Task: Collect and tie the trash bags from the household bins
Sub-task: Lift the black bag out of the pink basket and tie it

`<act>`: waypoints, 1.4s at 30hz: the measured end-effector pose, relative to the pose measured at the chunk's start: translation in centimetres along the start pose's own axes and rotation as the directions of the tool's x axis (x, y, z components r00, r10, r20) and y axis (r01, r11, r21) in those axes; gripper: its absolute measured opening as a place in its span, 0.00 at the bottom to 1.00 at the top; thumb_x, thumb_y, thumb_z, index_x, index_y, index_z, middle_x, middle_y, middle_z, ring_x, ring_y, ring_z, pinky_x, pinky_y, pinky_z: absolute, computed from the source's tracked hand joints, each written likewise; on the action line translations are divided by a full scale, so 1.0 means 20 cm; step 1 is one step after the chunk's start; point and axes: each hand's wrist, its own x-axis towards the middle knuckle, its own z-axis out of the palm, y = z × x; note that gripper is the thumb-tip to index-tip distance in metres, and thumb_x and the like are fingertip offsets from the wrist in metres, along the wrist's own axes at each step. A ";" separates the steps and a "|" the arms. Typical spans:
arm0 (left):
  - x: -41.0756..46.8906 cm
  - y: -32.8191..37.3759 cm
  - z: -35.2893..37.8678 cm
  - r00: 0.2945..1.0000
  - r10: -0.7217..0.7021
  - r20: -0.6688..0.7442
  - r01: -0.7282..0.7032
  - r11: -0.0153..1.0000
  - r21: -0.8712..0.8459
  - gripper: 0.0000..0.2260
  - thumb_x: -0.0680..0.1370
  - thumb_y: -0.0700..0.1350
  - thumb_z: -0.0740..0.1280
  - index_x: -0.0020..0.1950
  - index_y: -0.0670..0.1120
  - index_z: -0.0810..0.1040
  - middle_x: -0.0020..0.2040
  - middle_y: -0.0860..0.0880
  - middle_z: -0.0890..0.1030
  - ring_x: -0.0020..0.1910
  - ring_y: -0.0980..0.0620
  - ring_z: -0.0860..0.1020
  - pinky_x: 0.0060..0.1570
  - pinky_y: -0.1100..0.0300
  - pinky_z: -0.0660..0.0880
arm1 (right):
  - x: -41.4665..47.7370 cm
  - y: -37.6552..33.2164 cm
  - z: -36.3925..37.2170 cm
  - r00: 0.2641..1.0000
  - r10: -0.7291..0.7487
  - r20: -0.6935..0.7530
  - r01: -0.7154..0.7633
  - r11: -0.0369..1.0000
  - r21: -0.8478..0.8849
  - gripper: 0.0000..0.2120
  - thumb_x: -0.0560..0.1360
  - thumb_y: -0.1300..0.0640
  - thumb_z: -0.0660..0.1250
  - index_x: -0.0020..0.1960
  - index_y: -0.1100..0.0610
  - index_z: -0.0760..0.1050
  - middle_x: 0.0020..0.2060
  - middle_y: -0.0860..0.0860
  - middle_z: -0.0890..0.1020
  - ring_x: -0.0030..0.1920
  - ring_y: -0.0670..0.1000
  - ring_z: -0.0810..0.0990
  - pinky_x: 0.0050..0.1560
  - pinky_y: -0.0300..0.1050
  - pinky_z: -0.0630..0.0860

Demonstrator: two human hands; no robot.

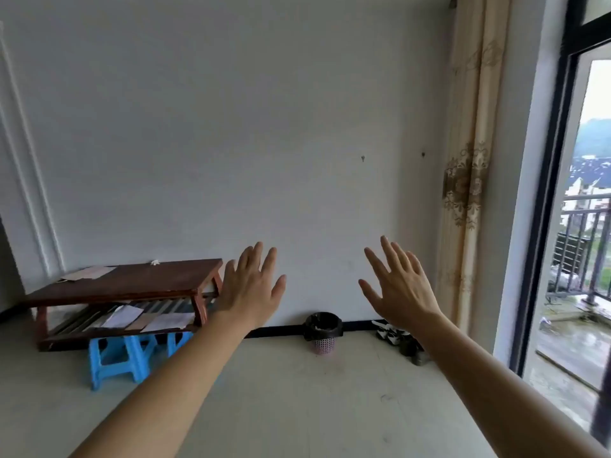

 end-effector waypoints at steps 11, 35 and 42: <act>0.99 0.27 0.92 0.992 0.017 0.121 -0.020 1.000 0.021 0.29 0.84 0.58 0.49 0.81 0.46 0.53 0.81 0.41 0.55 0.78 0.43 0.57 0.70 0.45 0.63 | 0.61 0.64 1.01 0.984 0.087 0.152 -0.085 0.996 -0.018 0.33 0.79 0.35 0.48 0.78 0.53 0.61 0.77 0.60 0.63 0.75 0.60 0.65 0.72 0.58 0.66; 3.40 -0.32 2.99 0.938 -0.059 0.341 0.081 0.995 -0.052 0.28 0.84 0.59 0.47 0.80 0.45 0.54 0.79 0.42 0.59 0.76 0.42 0.61 0.67 0.45 0.66 | 2.80 0.84 3.36 0.916 -0.031 0.399 0.015 0.999 0.043 0.32 0.81 0.37 0.50 0.79 0.54 0.55 0.78 0.57 0.59 0.78 0.58 0.57 0.77 0.56 0.55; 3.93 -0.11 3.77 0.877 -0.006 0.480 0.046 0.996 -0.072 0.28 0.84 0.59 0.47 0.81 0.45 0.54 0.79 0.43 0.59 0.76 0.43 0.61 0.67 0.47 0.66 | 3.08 1.20 4.14 0.866 0.065 0.496 -0.092 0.995 0.031 0.32 0.81 0.37 0.49 0.79 0.53 0.55 0.78 0.57 0.61 0.77 0.57 0.59 0.76 0.54 0.57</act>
